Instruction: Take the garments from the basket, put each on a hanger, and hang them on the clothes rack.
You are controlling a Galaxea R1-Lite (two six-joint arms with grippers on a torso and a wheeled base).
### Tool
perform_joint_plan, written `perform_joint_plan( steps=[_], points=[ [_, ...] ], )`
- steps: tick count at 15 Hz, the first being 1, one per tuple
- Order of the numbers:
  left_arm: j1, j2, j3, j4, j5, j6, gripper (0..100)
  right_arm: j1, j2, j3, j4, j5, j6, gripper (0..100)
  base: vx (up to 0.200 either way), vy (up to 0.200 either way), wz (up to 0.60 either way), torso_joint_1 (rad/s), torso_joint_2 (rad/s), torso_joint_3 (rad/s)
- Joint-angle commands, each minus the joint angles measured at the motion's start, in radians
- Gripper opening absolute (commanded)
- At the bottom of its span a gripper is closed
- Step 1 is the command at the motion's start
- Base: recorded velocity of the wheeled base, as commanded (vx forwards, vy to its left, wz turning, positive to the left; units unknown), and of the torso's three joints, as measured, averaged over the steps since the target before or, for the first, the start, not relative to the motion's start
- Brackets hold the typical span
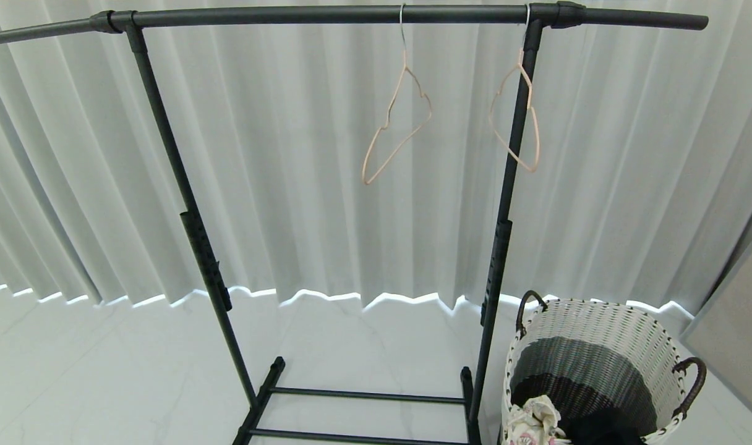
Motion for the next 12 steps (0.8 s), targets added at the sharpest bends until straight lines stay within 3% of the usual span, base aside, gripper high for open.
perform_joint_plan(
  steps=[1, 4, 8, 12],
  points=[
    [-0.001, 0.000, 0.000, 0.000, 0.001, -0.002, 100, 0.079, 0.549, -0.086, -0.095, 0.008, -0.191, 100, 0.000, 0.000, 0.00, 0.000, 0.00, 0.000],
    [-0.001, 0.000, 0.000, 0.001, 0.001, -0.002, 100, 0.162, 0.734, -0.086, -0.197, 0.006, -0.188, 100, 0.000, 0.000, 0.00, 0.000, 0.00, 0.000],
    [-0.001, 0.000, 0.000, 0.001, 0.001, -0.002, 100, 0.188, 0.913, -0.089, -0.362, 0.002, -0.168, 100, 0.000, 0.000, 0.00, 0.000, 0.00, 0.000],
    [0.001, 0.000, 0.000, 0.001, 0.001, -0.002, 100, 0.187, 0.973, -0.103, -0.376, -0.063, -0.170, 100, 0.000, 0.000, 0.00, 0.000, 0.00, 0.000]
  ],
)
